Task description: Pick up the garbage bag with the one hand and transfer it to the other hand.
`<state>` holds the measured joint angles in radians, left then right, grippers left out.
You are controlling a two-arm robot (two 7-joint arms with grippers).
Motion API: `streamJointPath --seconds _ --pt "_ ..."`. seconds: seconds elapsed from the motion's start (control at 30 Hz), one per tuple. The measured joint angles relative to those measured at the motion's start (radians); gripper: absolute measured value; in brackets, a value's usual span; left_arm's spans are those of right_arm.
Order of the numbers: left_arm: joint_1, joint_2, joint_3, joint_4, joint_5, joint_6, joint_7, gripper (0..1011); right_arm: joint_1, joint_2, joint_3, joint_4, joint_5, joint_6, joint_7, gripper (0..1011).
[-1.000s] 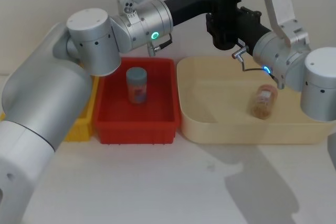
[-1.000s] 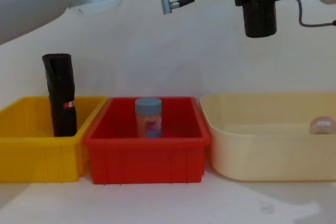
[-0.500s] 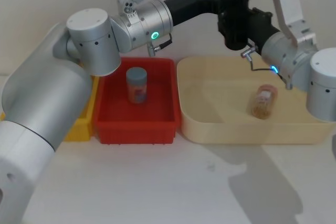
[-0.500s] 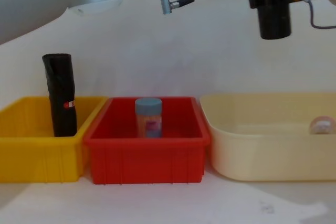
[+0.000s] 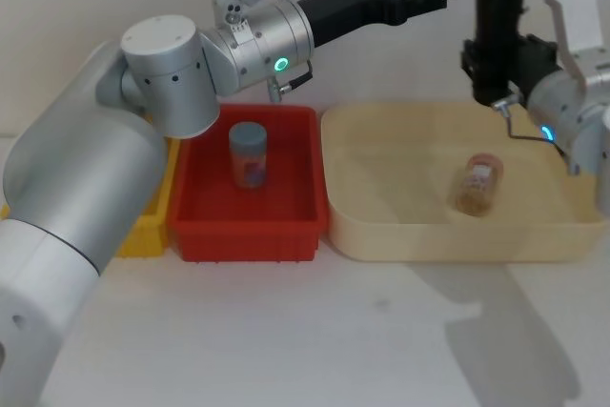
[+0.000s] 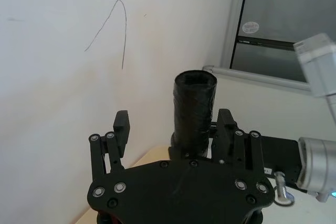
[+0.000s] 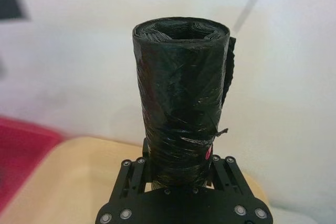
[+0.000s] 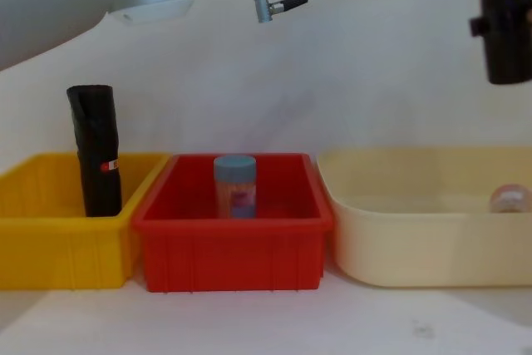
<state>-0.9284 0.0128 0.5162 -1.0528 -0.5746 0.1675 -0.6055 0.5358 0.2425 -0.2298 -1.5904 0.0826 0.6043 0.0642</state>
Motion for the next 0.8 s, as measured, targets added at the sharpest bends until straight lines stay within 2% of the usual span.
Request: streamJointPath --seconds 0.17,0.3,0.37,0.4,0.5,0.53,0.63,0.7,0.8 --pt "0.000 0.000 0.000 0.000 0.000 0.000 0.000 1000 -0.009 0.008 0.035 0.016 -0.004 0.024 -0.021 548" --pt "0.000 0.000 0.000 0.000 0.000 0.000 0.000 1001 -0.013 0.013 0.052 0.024 -0.007 0.036 -0.032 698" --pt "0.000 0.000 0.000 0.000 0.000 0.000 0.000 1001 -0.014 0.014 0.058 0.027 -0.008 0.040 -0.035 737" --pt "0.000 0.000 0.000 0.000 0.000 0.000 0.000 1000 -0.016 0.015 0.062 0.029 -0.009 0.043 -0.038 793" --pt "0.000 0.000 0.000 0.000 0.000 0.000 0.000 1000 -0.018 0.017 0.070 0.033 -0.010 0.049 -0.042 846" --pt "0.000 0.000 0.000 0.000 0.000 0.000 0.000 1001 -0.018 0.017 0.072 0.034 -0.010 0.049 -0.043 897" --pt "0.000 0.000 0.000 0.000 0.000 0.000 0.000 1000 -0.020 0.019 0.077 0.037 -0.011 0.054 -0.046 965" --pt "0.000 0.000 0.000 0.000 0.000 0.000 0.000 1000 -0.020 0.020 0.080 0.038 -0.011 0.055 -0.048 1000" --pt "0.000 0.000 0.000 0.000 0.000 0.000 0.000 1001 -0.021 0.021 0.084 0.040 -0.012 0.058 -0.050 1000"
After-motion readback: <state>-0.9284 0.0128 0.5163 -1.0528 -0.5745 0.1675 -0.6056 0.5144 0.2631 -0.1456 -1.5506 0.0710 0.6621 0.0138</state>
